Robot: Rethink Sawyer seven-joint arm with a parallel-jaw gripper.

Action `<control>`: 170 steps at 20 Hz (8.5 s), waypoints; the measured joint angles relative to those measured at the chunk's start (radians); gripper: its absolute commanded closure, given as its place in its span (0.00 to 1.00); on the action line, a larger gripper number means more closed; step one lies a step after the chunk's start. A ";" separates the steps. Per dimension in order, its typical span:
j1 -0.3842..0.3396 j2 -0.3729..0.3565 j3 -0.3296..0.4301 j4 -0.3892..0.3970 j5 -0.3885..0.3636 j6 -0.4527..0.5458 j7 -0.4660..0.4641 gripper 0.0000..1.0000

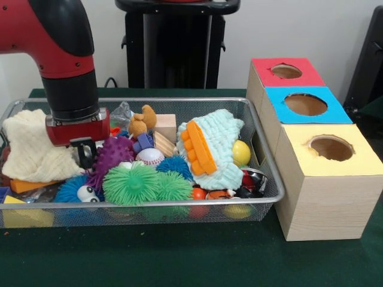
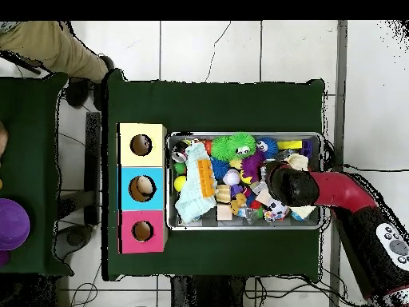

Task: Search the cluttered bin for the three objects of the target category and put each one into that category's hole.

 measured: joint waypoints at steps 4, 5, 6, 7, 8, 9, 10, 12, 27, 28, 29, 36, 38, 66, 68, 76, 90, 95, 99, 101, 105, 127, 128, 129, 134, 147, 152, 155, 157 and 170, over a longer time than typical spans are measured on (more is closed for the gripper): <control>0.001 -0.004 -0.008 0.010 0.000 -0.032 0.000 1.00; 0.002 -0.005 -0.010 0.011 0.000 -0.035 0.000 1.00; 0.003 -0.008 -0.013 0.015 0.000 -0.043 0.000 1.00; 0.006 -0.012 -0.016 0.019 0.000 -0.048 0.000 1.00; 0.012 -0.022 -0.022 0.029 -0.001 -0.056 0.000 1.00; 0.024 -0.042 -0.033 0.047 -0.001 -0.067 0.000 1.00; 0.031 -0.053 -0.039 0.058 0.000 -0.072 0.000 1.00; 0.063 -0.102 -0.063 0.100 0.004 -0.087 0.004 1.00; 0.553 -0.476 -0.336 0.410 0.228 -0.106 0.242 1.00; 0.580 -0.488 -0.355 0.424 0.238 -0.109 0.264 1.00; 0.605 -0.498 -0.375 0.438 0.248 -0.113 0.285 1.00; 0.675 -0.544 -0.453 0.494 0.303 -0.116 0.351 1.00; 0.688 -0.562 -0.478 0.511 0.326 -0.116 0.354 1.00; 0.107 -0.448 -0.266 0.474 0.338 -0.042 0.338 1.00; 0.107 -0.438 -0.247 0.475 0.315 -0.042 0.338 1.00; 0.143 -0.445 -0.195 0.475 0.281 -0.042 0.338 1.00; 0.160 -0.457 -0.151 0.476 0.284 -0.029 0.338 1.00; 0.071 -0.495 -0.053 0.469 0.311 0.098 0.331 1.00; 0.004 -0.490 0.013 0.418 0.311 0.245 0.294 1.00; -0.016 -0.472 0.034 0.373 0.310 0.324 0.261 1.00; -0.041 -0.415 0.067 0.255 0.307 0.474 0.168 1.00; 0.062 -0.314 0.095 0.071 0.300 0.521 0.066 1.00; 0.064 -0.313 0.095 0.069 0.300 0.521 0.066 1.00; 0.065 -0.311 0.095 0.066 0.300 0.521 0.066 1.00; 0.073 -0.284 0.095 0.033 0.300 0.521 0.066 1.00; 0.073 -0.285 0.094 0.037 0.301 0.452 0.066 1.00; 0.078 -0.295 0.093 0.077 0.301 0.343 0.066 1.00; 0.108 -0.297 0.076 0.115 0.301 0.227 0.067 1.00; 0.146 -0.298 0.052 0.142 0.301 0.137 0.073 1.00; 0.457 -0.296 -0.101 0.307 0.399 -0.232 0.258 1.00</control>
